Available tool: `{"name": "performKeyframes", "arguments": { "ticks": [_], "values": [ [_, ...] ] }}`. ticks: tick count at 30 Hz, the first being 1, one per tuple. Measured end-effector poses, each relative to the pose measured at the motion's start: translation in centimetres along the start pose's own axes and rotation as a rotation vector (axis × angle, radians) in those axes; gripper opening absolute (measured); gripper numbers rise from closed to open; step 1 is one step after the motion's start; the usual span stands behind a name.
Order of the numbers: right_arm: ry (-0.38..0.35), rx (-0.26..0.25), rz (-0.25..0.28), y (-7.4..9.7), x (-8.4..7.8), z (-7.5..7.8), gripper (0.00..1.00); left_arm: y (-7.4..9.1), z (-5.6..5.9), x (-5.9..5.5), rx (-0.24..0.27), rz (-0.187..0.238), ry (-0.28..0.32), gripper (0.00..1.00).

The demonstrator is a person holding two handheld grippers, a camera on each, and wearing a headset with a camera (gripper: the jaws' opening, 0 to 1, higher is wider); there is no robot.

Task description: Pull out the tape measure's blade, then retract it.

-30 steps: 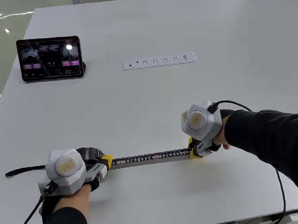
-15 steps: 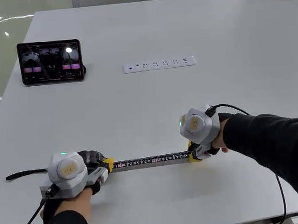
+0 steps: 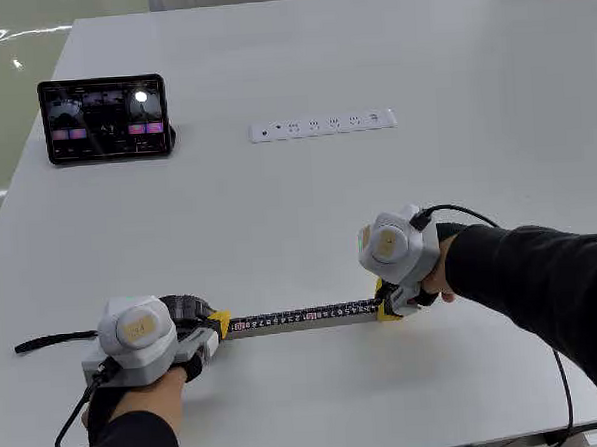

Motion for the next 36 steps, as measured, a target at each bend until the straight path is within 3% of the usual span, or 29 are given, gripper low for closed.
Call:
{"name": "performKeyframes", "arguments": {
  "ticks": [36],
  "values": [
    [-0.004, 0.006, 0.014, -0.3, 1.0, 0.1, 0.1, -0.1, 0.0, 0.0, 0.001, -0.007, 0.0, 0.66]
  ]
}}
Point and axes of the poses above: the centre of the closed fingertips' face, and the gripper's own axes: y roughly backward along the fingers, z roughly to its right, x roughly out of its top, the point moved 8 cm from there along y, roughly backward along the fingers, and after that the axes turned 9 degrees about -z, right-handed, at the moved point
